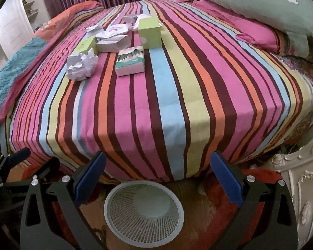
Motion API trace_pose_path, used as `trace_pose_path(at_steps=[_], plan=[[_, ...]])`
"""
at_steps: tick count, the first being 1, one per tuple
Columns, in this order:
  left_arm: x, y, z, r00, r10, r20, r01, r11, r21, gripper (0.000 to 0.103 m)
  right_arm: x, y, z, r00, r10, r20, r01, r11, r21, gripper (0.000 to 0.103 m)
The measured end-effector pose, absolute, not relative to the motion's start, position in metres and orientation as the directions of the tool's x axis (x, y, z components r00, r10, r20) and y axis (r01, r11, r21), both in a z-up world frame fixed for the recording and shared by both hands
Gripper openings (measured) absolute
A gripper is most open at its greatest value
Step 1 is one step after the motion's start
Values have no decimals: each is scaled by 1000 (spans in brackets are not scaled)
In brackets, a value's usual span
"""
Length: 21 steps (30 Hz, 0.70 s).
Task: Collect trash
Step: 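Grasp the crumpled white paper with the left tool while the right tool grasps the tissue pack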
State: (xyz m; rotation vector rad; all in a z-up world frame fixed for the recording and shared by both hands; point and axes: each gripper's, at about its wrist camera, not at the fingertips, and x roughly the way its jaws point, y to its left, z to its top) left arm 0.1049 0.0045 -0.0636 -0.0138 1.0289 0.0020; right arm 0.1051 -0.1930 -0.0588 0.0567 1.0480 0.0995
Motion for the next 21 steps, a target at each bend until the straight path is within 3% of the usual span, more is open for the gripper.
trace_pose_path(at_steps=[12,21], plan=[[219,18,-50,569,36,-821,-110,993,-32,97,201,-171,-65,560,152,-814,-150,985,81,95],[273,28,-71,528,-19,-849,-120,988,-97,97,236,-142,-84,560,130,-819,-254,967,-20,95]])
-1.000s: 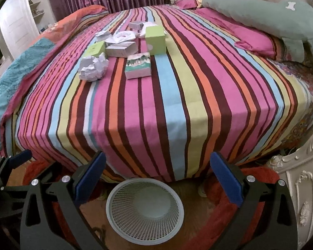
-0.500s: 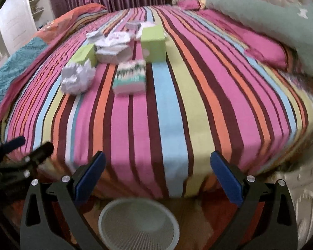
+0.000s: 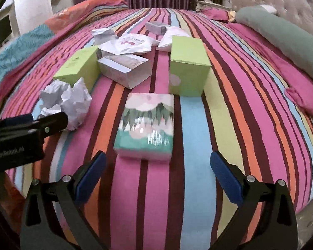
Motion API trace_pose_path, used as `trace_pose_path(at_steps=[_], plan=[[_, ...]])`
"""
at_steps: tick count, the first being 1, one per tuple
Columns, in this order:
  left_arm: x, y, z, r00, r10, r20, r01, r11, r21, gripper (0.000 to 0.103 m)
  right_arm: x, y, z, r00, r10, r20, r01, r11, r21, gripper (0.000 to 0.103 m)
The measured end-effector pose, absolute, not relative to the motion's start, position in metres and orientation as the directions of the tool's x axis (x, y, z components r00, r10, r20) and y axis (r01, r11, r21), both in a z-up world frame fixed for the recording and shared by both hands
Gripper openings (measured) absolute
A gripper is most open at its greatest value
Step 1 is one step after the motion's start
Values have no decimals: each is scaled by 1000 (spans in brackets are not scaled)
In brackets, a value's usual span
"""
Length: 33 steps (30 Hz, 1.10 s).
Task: Collect trash
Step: 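Grasp the crumpled white paper with the left tool while the right tool grasps the tissue pack, then carry paper and tissue pack over the wastebasket and open both tools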
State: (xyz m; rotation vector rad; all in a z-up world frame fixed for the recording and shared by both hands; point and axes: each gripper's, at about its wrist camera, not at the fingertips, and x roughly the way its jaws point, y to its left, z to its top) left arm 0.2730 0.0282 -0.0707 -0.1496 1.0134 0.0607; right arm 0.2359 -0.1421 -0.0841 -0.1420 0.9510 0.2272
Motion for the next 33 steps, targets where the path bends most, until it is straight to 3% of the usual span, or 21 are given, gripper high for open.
trace_pose_path(at_steps=[8,14,15,33], plan=[[289,21,-84,503,-3,-865,-106,992,-65,94,254,-127,-92,572,111,-813,-299,951,-80,94],[290,20,-80,513,-30,-858,-82,993,-84,53,257,-124,-88,542,180,-821,-329,944,-10,60],[291,19,-80,510,-26,-860,-80,994,-77,52,258,-124,-87,540,183,-821,-330,944,-7,50],[217,24,-33,574,-85,-814,-9,994,-110,51,211,-169,-48,509,287,-811,-275,948,163,49]])
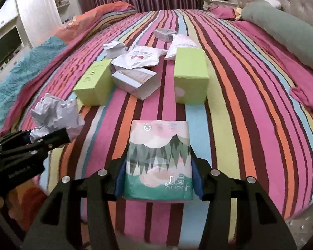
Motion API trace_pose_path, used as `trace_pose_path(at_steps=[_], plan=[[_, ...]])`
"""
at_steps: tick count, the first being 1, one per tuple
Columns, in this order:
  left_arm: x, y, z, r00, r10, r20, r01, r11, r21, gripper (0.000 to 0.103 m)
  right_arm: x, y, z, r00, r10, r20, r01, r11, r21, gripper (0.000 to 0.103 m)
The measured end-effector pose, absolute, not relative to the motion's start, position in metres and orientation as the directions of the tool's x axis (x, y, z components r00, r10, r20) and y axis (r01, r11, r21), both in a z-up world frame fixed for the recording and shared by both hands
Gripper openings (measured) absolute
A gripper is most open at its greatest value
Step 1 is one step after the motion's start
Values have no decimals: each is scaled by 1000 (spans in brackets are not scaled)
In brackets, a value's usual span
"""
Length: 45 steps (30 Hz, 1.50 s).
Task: Collect trash
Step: 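Carry paper and tissue pack over the wastebasket and open both tools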
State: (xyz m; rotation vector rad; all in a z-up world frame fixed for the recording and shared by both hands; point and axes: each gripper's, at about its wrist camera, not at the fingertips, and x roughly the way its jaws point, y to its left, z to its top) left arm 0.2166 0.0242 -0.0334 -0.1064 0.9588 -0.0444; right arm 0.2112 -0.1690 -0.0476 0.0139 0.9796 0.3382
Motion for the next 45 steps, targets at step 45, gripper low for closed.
trace_pose_path(at_steps=[45], plan=[[71,-34,-258,-258,-180,-949,55,978,-200,51,72,-179,-292,-280,318,-906,139,947,290,49]])
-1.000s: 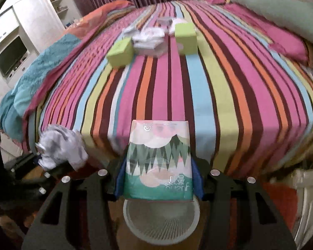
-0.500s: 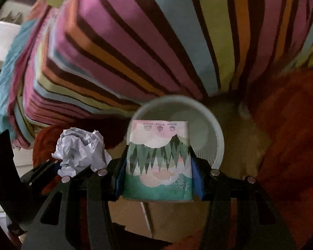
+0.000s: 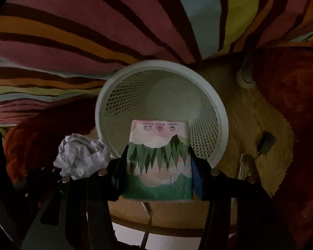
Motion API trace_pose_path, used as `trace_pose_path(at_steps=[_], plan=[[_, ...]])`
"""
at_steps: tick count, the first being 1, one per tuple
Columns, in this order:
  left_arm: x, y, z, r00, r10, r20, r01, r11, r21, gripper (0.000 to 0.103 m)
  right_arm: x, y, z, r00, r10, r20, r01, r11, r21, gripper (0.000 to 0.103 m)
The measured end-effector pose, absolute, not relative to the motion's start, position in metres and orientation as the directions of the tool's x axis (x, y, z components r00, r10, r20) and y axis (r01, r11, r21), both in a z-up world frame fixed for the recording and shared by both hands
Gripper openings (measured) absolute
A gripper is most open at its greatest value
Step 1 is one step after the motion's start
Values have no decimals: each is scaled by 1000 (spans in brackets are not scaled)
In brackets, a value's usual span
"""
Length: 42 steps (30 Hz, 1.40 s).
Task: Collect trash
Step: 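Carry paper and tissue pack over the wastebasket and open both tools, then move both tools back toward the items on the bed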
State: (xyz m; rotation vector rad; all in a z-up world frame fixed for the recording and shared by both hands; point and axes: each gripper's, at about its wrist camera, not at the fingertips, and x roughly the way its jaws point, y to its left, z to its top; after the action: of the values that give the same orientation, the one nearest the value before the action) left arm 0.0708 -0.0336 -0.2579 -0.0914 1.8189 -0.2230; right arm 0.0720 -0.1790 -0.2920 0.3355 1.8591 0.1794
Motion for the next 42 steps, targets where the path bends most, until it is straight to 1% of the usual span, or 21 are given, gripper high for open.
trace_pose_path(at_steps=[5,7,8,9,10,12,13,15,25,30,37,40,42], plan=[[75,-34,-268,-284,-165,-944,54,981,-188,52,73,-182,-298,-319,311,-895,137,950,281,49],[76,-34,-274,-300,-147,-942,51,984,-170,54,72,-181,-302,-333,312,-890,134,950,283,50],[76,-33,-277,-311,-136,-940,45,986,-158,57,73,-181,-303,-340,311,-888,133,950,282,50],[76,-33,-278,-318,-127,-940,42,988,-147,63,73,-180,-303,-345,310,-886,135,950,281,54],[76,-33,-281,-329,-117,-937,37,990,-137,67,73,-180,-305,-352,313,-882,139,949,282,69],[76,-31,-283,-344,-122,-931,23,990,-138,77,73,-183,-307,-350,319,-881,151,947,283,89],[75,-30,-283,-347,-130,-929,15,990,-144,79,73,-185,-307,-350,316,-882,161,948,275,90],[76,-29,-282,-347,-134,-928,7,989,-145,82,73,-188,-308,-346,315,-883,178,947,268,90],[76,-28,-284,-326,-135,-936,-2,990,-142,82,72,-187,-304,-329,312,-891,182,947,264,90],[75,-27,-276,-300,-123,-946,-9,992,-126,82,72,-189,-294,-300,308,-903,179,948,264,90],[68,-21,-245,-212,-121,-970,-22,993,-119,82,69,-191,-255,-220,325,-920,133,944,301,90],[63,-13,-220,-150,-134,-980,-22,991,-132,82,66,-193,-222,-156,352,-923,99,935,340,90],[61,-9,-200,-105,-116,-988,-6,993,-116,82,67,-197,-197,-84,370,-925,83,928,364,90]])
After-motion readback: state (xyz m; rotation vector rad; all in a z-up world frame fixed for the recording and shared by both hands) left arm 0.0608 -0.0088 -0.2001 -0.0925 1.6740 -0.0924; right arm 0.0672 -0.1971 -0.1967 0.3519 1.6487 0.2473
